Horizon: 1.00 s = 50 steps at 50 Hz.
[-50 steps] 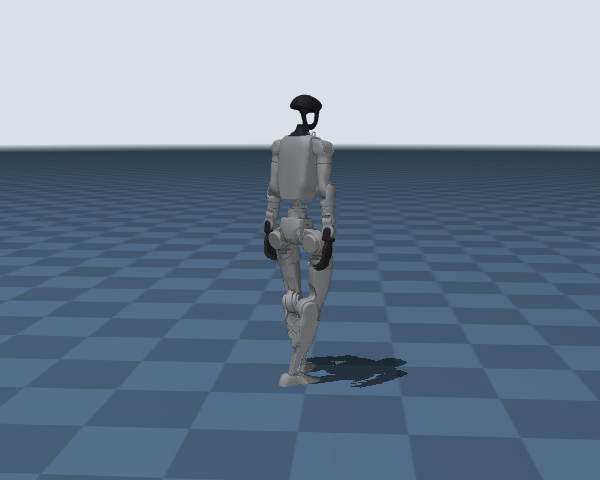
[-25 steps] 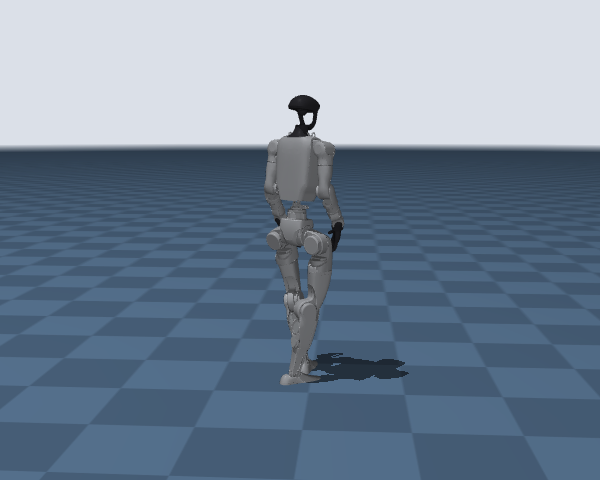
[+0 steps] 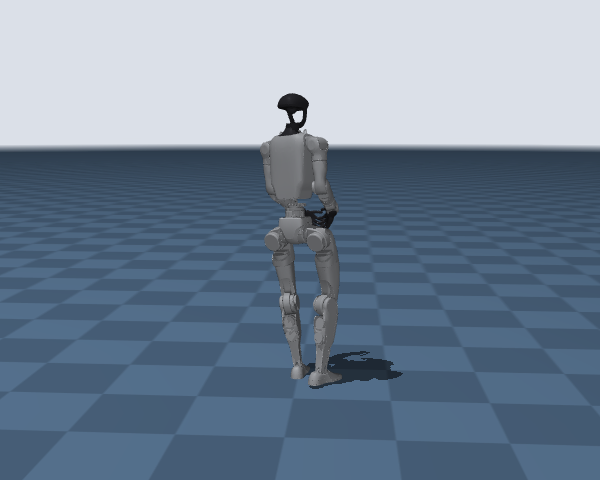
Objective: In place motions
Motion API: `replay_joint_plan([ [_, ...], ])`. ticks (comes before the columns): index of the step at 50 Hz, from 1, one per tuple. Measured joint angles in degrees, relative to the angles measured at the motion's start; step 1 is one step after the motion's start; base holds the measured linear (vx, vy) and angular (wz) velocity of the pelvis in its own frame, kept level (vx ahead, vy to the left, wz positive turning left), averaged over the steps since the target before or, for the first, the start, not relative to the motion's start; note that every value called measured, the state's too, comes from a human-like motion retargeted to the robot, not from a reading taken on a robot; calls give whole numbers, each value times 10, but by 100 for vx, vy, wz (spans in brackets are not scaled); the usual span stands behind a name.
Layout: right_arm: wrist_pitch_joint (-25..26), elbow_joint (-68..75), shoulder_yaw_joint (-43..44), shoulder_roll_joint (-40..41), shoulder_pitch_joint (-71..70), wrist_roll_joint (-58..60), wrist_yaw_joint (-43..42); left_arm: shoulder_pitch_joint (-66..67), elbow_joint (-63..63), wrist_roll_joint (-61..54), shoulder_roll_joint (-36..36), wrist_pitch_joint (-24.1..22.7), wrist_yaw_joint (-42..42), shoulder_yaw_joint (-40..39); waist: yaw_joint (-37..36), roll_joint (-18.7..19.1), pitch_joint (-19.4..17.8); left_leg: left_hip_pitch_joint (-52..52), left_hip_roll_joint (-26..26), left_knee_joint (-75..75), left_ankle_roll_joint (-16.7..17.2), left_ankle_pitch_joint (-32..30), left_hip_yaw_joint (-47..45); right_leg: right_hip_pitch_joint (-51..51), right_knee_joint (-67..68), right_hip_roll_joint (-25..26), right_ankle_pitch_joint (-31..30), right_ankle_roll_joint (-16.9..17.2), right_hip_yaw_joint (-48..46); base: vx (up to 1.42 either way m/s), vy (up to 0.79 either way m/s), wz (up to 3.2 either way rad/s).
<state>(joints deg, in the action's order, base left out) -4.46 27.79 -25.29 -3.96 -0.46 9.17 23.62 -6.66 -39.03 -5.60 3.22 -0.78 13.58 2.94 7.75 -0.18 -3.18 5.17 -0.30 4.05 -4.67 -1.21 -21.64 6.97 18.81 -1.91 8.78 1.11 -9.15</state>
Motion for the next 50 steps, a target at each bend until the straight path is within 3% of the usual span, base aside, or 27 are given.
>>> replay_joint_plan([
  [3,-12,-8,-2,-12,11,14,-4,18,5,15,1,-6,20,-11,4,-8,-2,-10,-7,-8,3,-4,-1,-9,-37,0,-26,8,41,7,-12,19],
  [6,-20,-11,-1,-21,29,26,-1,33,3,25,2,-8,23,-4,-1,-13,0,-17,-8,-12,8,-5,-5,-25,-67,-13,-30,-8,-2,3,-13,9],
  [15,-37,1,21,-50,59,57,36,72,-23,49,7,-10,50,21,-4,-17,5,-17,2,-12,22,-10,-1,-52,-120,3,-40,-26,-16,-2,-14,12],
  [20,-53,19,38,-72,68,110,15,91,-46,98,27,4,72,26,-4,-17,5,-11,10,-13,31,-17,4,-54,-134,12,-44,-33,-24,-7,-14,14],
  [28,-32,111,66,-81,73,193,-50,124,-83,178,56,19,87,4,-2,-14,0,6,21,-7,43,-27,26,-61,-155,24,-47,-43,-44,-8,-13,29],
  [50,-10,189,90,-67,68,199,-62,151,-156,189,67,22,40,-48,-21,-2,1,17,33,-2,59,-48,54,-77,-165,37,-32,-61,-78,-2,-4,15],
])
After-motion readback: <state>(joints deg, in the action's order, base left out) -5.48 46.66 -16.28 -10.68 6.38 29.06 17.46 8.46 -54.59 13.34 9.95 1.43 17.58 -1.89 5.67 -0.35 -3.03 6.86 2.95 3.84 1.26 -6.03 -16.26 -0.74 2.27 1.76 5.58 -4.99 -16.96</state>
